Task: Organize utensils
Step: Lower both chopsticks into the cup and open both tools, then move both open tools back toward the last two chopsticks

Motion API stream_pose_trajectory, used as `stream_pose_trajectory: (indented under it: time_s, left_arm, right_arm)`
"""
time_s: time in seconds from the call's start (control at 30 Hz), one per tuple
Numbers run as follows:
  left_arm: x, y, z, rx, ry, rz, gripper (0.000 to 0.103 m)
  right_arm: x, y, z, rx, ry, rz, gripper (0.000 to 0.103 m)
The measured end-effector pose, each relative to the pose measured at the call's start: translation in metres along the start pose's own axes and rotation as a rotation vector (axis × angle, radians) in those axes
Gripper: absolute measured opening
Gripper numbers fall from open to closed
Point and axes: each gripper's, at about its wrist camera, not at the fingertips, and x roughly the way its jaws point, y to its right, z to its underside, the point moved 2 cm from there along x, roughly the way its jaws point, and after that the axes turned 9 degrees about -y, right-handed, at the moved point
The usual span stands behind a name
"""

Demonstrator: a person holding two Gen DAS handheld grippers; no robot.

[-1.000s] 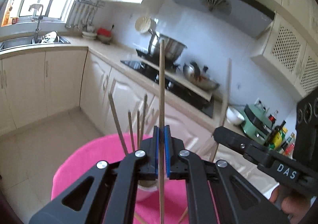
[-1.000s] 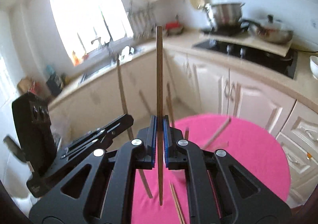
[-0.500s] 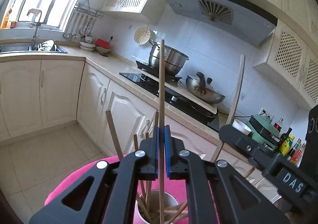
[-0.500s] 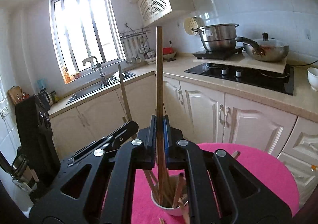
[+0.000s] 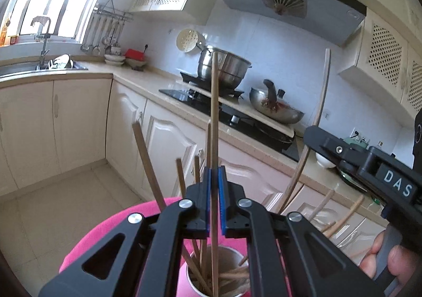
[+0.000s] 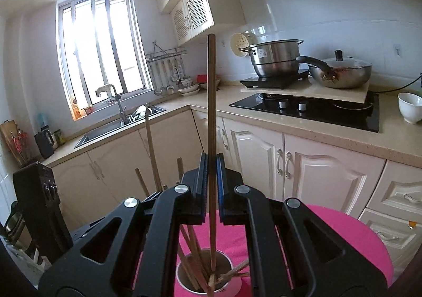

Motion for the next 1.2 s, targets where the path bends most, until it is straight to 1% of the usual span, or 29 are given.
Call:
stream_pose_trajectory:
  time_s: [0.1, 0.13, 0.17, 0.43, 0.53, 0.7, 0.73, 0.77, 0.8, 0.83, 1.07, 1.2]
  left_arm:
    - [0.001, -0.003, 0.002, -0.012, -0.013, -0.012, 0.01]
    - [0.0, -0.003, 0.002, -0.014, -0.015, -0.015, 0.018]
    - [-0.001, -0.003, 0.002, -0.016, -0.016, -0.019, 0.02]
    - [-0.006, -0.001, 0.001, -0.025, -0.048, -0.041, 0.021]
    - [-0.01, 0.0, -0.001, -0.031, -0.057, -0.049, 0.027]
    - [-0.018, 0.005, -0.004, -0.028, -0.067, -0.054, 0.028]
    - [-0.02, 0.006, -0.004, -0.027, -0.07, -0.058, 0.031]
    - [-0.022, 0.007, -0.004, -0.026, -0.071, -0.062, 0.033]
    - [-0.024, 0.008, -0.005, -0.025, -0.072, -0.062, 0.033]
    - [-0.028, 0.008, -0.005, -0.027, -0.073, -0.071, 0.033]
    - [-0.052, 0.01, -0.003, -0.022, -0.081, -0.082, 0.034]
    - [-0.059, 0.011, 0.004, -0.027, -0.113, -0.089, 0.034]
  right_arm:
    - [0.002, 0.004, 0.002, 0.008, -0.004, 0.001, 0.007]
    - [0.003, 0.005, 0.003, 0.01, -0.006, 0.002, 0.007]
    - [0.003, 0.005, 0.003, 0.01, -0.009, 0.0, 0.007]
    - [0.007, 0.004, 0.008, -0.007, -0.045, 0.004, 0.007]
    - [0.008, 0.001, 0.01, -0.023, -0.064, 0.007, 0.007]
    - [0.009, -0.004, 0.013, -0.049, -0.114, 0.013, 0.008]
    - [0.007, -0.005, 0.013, -0.053, -0.122, 0.014, 0.011]
    - [0.006, -0.006, 0.014, -0.053, -0.127, 0.013, 0.024]
    - [0.004, -0.006, 0.014, -0.053, -0.128, 0.015, 0.042]
    - [0.0, -0.006, 0.013, -0.051, -0.121, 0.022, 0.045]
    - [-0.023, -0.011, 0.005, -0.067, -0.115, 0.016, 0.045]
    - [-0.032, -0.011, 0.011, -0.071, -0.134, 0.022, 0.045]
